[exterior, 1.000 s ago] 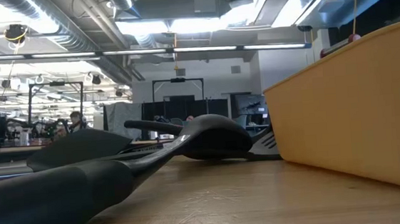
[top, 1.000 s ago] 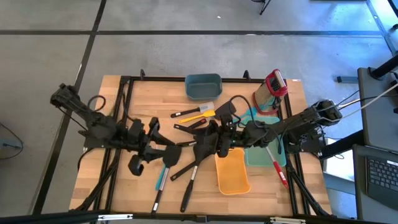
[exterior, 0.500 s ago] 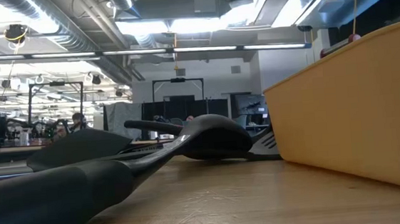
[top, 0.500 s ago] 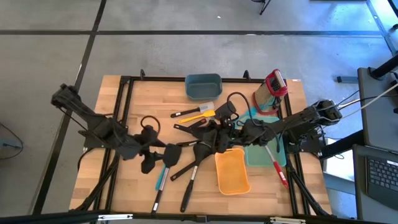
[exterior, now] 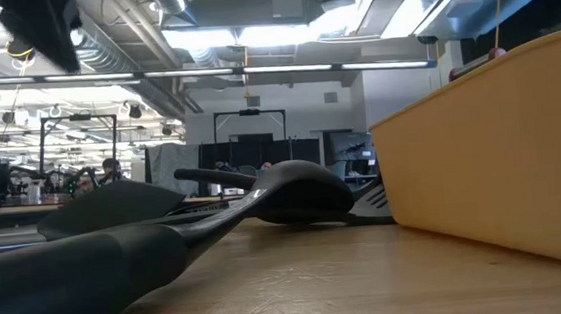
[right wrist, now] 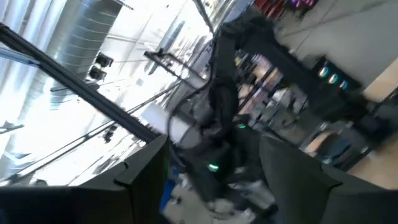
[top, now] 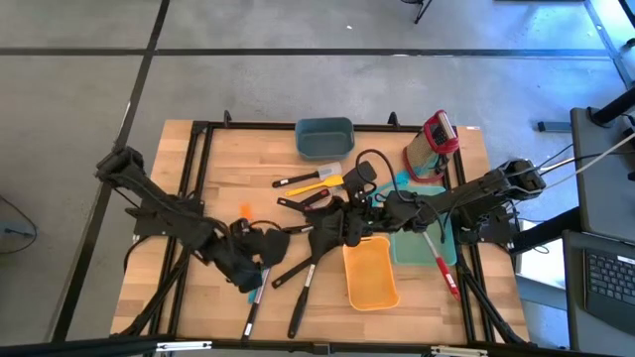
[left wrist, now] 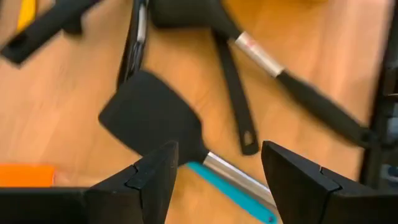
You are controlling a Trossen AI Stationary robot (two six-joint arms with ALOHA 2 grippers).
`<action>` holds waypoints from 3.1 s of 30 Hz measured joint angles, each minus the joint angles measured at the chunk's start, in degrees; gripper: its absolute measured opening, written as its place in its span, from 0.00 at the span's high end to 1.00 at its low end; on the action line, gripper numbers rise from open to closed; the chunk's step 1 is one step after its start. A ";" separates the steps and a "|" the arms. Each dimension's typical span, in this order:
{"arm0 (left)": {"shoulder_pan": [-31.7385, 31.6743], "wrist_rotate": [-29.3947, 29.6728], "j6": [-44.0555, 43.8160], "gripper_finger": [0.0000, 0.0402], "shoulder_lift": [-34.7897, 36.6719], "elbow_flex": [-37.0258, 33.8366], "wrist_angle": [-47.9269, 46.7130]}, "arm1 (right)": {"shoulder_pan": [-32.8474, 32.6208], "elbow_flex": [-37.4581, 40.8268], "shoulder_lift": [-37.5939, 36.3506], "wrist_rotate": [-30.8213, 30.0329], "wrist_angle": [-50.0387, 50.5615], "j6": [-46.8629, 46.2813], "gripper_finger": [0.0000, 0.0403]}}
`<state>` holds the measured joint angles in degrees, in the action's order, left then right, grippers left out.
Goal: Pick & Place Kitchen Items
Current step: Put the black serving spoon into the green bin
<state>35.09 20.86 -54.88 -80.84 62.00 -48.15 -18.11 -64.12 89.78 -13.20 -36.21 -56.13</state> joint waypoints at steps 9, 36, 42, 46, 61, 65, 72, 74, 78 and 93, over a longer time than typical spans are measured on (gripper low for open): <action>0.66 1.65 -11.88 0.47 -3.11 -2.04 -11.11 | -0.04 0.00 0.00 7.00 8.66 -9.04 0.37; 2.27 -2.04 -14.37 0.48 11.70 -20.41 28.09 | 2.14 -3.01 -0.02 22.34 4.99 18.25 0.37; 2.25 -1.06 -14.37 0.48 11.70 -20.44 28.11 | 2.61 -3.82 -0.02 17.33 6.35 25.68 0.37; 2.26 0.21 -14.28 0.48 11.68 -20.44 28.12 | 3.64 -3.82 -0.02 8.27 7.28 23.59 0.37; 2.27 3.65 -14.29 0.48 11.65 -20.48 28.25 | 5.19 -3.82 -0.07 -0.73 -9.09 11.49 0.37; 2.27 3.96 -14.39 0.48 11.65 -20.48 28.27 | 5.27 -3.82 -0.06 0.13 -15.57 28.40 0.37; 1.98 6.37 -16.17 0.48 11.65 -20.48 26.09 | 4.91 -3.82 -0.09 6.55 -6.43 46.24 0.37; 1.00 6.12 -19.23 0.48 11.63 -20.48 21.87 | 4.28 -3.82 -0.09 7.22 0.41 47.16 0.37; -0.38 3.17 -25.06 0.48 11.63 -20.48 12.05 | 2.43 -3.81 -1.78 7.24 17.10 47.97 0.37; -2.91 -0.45 -25.41 0.48 12.06 -22.39 9.02 | -4.42 -1.39 -6.67 -2.68 34.02 43.19 0.37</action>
<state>32.19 20.41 -80.29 -68.78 39.61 -39.12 -22.53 -65.51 83.10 -15.88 -2.19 -12.95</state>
